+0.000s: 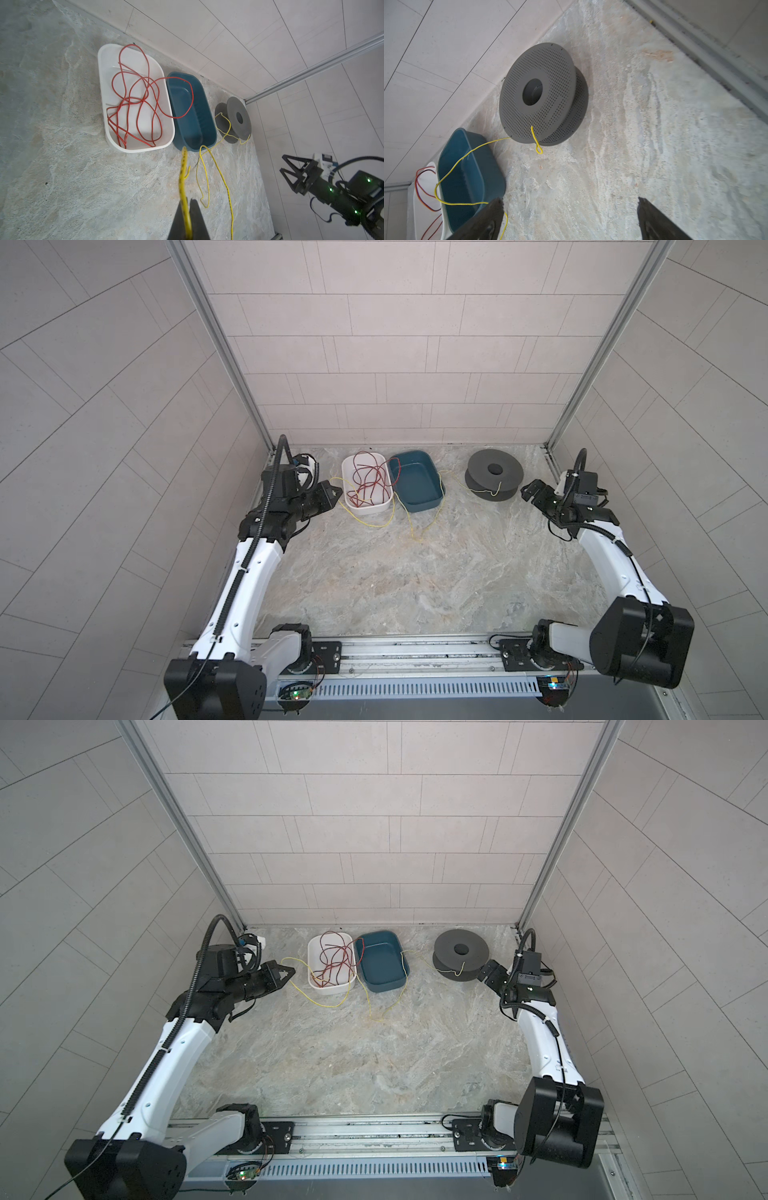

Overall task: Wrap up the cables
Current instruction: 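Move the right gripper to the gray spool and grasp its flange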

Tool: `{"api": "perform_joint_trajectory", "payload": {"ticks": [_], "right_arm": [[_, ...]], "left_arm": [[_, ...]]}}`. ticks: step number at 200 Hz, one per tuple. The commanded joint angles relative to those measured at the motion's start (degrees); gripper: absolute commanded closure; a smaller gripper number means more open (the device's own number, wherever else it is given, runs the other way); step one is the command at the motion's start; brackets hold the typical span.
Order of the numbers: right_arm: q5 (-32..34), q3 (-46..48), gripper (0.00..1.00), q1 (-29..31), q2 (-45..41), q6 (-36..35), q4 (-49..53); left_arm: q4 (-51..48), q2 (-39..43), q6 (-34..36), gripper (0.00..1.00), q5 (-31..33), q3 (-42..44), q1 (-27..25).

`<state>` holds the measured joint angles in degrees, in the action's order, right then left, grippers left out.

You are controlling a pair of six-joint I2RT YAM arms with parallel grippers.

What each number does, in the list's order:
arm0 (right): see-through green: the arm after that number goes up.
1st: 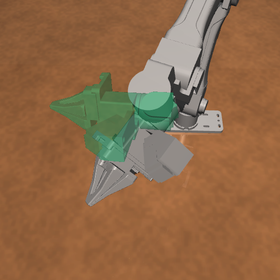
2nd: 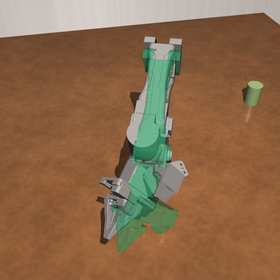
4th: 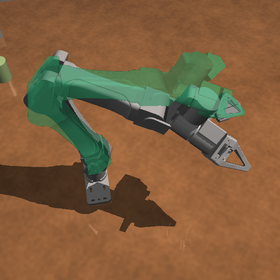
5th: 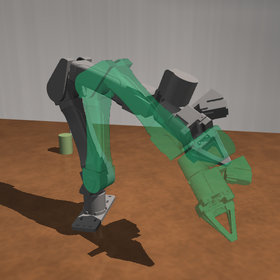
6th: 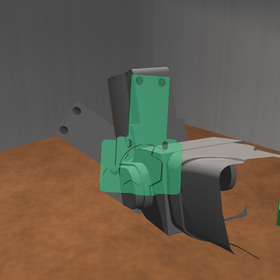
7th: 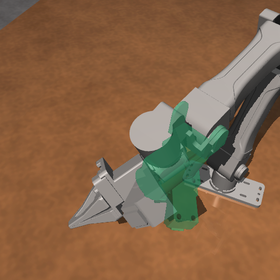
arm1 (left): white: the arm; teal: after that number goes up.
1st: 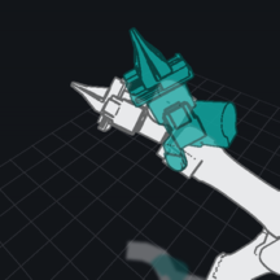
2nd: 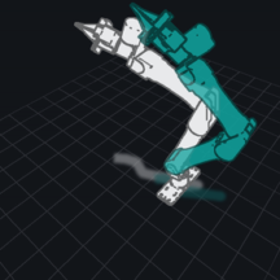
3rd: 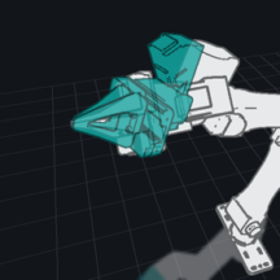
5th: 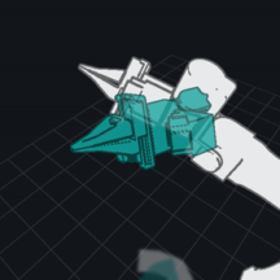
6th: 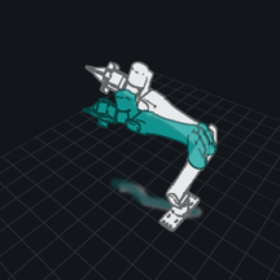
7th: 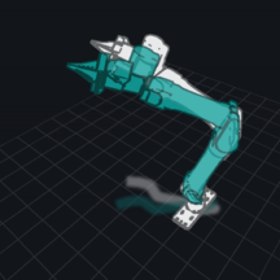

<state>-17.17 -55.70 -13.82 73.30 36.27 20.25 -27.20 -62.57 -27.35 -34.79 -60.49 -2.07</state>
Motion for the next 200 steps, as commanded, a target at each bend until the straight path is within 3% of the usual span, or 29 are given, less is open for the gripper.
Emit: {"api": "perform_joint_trajectory", "payload": {"ticks": [1, 31, 81, 168, 200], "right_arm": [[-1.70, -0.32, 0.02, 0.12, 3.25, 4.36, -7.86], [-2.77, 0.08, 0.11, -0.05, 9.16, 8.79, -16.15], [-10.28, 2.56, 0.19, -1.91, 19.87, 18.48, -33.67], [-13.48, 0.60, 0.23, -2.26, 33.15, 23.01, -48.84], [-14.08, -0.62, 0.34, -2.26, 38.44, 26.14, -55.67]], "left_arm": [[-2.71, 0.21, 4.46, 1.00, -2.79, -1.46, -0.82], [-2.52, -0.41, 2.31, 1.00, -5.37, -1.80, -0.92], [-9.66, 1.31, 6.41, 1.00, -0.75, -5.00, -0.92], [-9.74, 2.92, 6.67, 1.00, -2.80, -1.53, -0.88], [-9.65, 3.26, 6.77, 1.00, -4.69, -0.43, -0.89]]}}
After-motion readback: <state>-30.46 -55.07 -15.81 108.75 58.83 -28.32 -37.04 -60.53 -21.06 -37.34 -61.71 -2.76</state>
